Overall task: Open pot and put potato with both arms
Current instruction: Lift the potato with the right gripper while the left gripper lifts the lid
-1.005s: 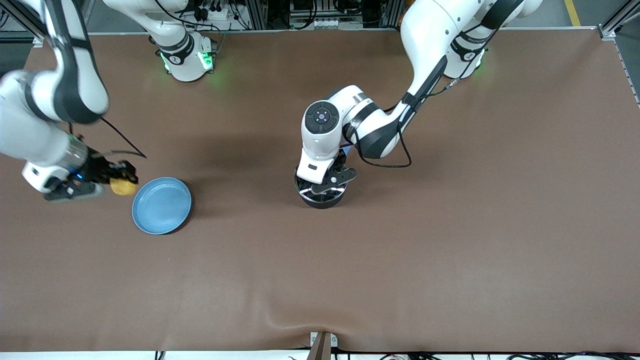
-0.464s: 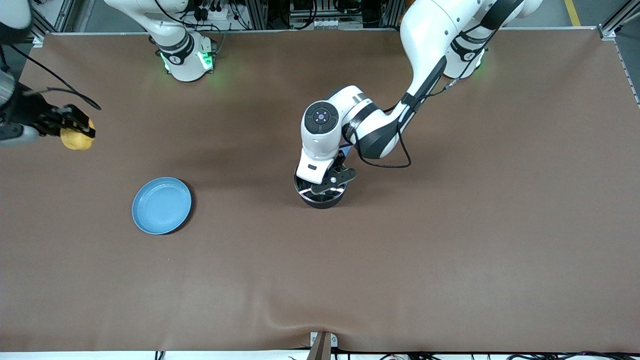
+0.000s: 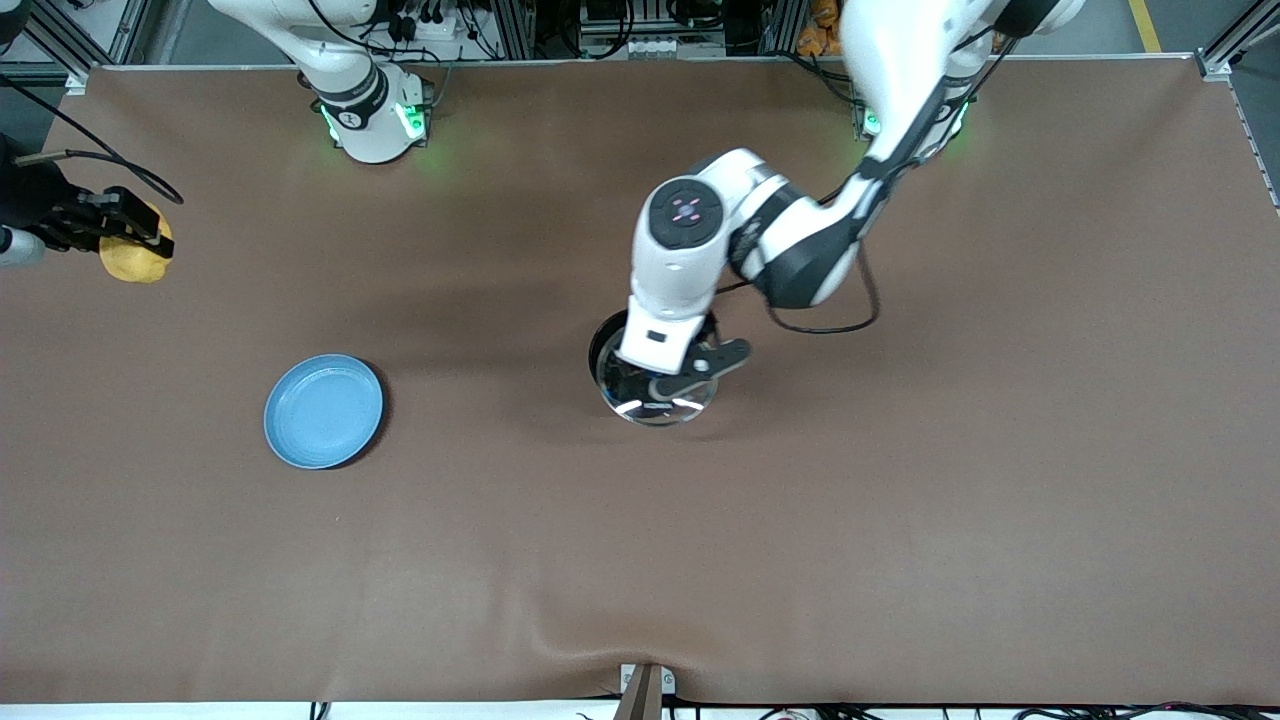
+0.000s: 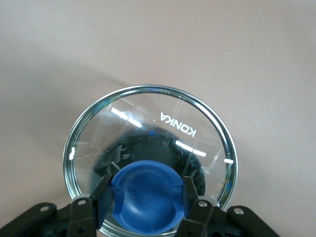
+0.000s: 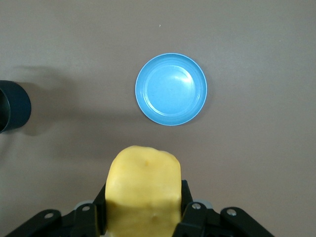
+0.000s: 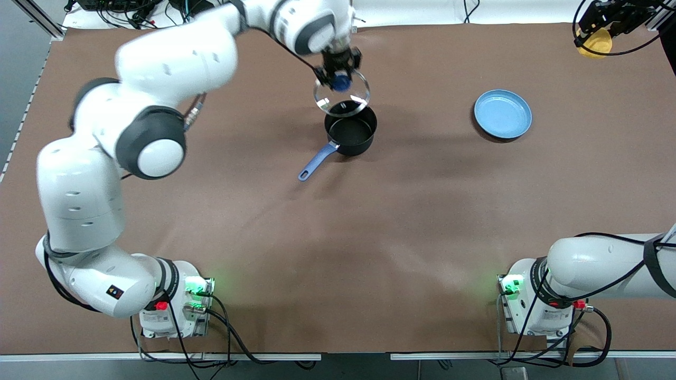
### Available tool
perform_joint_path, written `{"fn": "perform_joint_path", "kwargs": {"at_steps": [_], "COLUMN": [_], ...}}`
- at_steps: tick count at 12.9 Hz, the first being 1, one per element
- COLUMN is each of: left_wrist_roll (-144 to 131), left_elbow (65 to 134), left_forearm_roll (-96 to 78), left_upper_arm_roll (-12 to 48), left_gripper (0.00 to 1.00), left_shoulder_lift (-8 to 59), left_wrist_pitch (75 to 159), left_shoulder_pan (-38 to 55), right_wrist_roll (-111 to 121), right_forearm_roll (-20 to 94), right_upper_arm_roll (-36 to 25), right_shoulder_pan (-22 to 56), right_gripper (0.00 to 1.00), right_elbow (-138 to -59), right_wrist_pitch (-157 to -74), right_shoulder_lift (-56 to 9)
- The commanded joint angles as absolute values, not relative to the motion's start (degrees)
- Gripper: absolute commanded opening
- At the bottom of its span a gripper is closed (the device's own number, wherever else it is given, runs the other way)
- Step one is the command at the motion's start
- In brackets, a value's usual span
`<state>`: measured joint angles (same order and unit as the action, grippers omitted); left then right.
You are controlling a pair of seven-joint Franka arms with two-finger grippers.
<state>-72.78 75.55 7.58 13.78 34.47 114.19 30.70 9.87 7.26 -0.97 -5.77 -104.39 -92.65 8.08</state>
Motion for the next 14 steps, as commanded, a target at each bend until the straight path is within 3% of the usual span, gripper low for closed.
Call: {"fn": "perform_joint_path", "kwargs": {"at_steps": [1, 7, 11, 14], "left_wrist_roll": [-69.0, -48.0, -36.9, -32.1], "left_elbow": [77.0, 79.0, 81.5, 87.1], "left_forearm_roll": [8.6, 6.9, 6.2, 6.2], "left_upper_arm_roll": [14.2, 14.9, 14.8, 14.8], "left_gripper": [0.00, 0.00, 0.00, 0.00], "left_shoulder_lift": [28.7, 27.2, 28.0, 27.8], "left_wrist_pitch": [108.7, 105.7, 106.7, 111.5], "left_shoulder_pan": [26.3, 12.7, 5.8, 1.9], "right_wrist_roll": [5.7, -17.3, -28.7, -39.4], "right_forearm_roll": [4.7, 3.4, 4.0, 3.3], "right_upper_arm_roll": [1.4, 12.5, 13.9, 13.9], "right_shoulder_pan": [-4.7, -0.2, 9.1, 17.3], "right_gripper": [0.00, 0.00, 0.00, 0.00], "right_elbow": [-103.1, -100.6, -98.4, -94.8], "right_wrist_pitch": [-91.8, -94.3, -103.8, -111.4], "right_shoulder_lift": [7.7, 6.4, -1.3, -9.8]}}
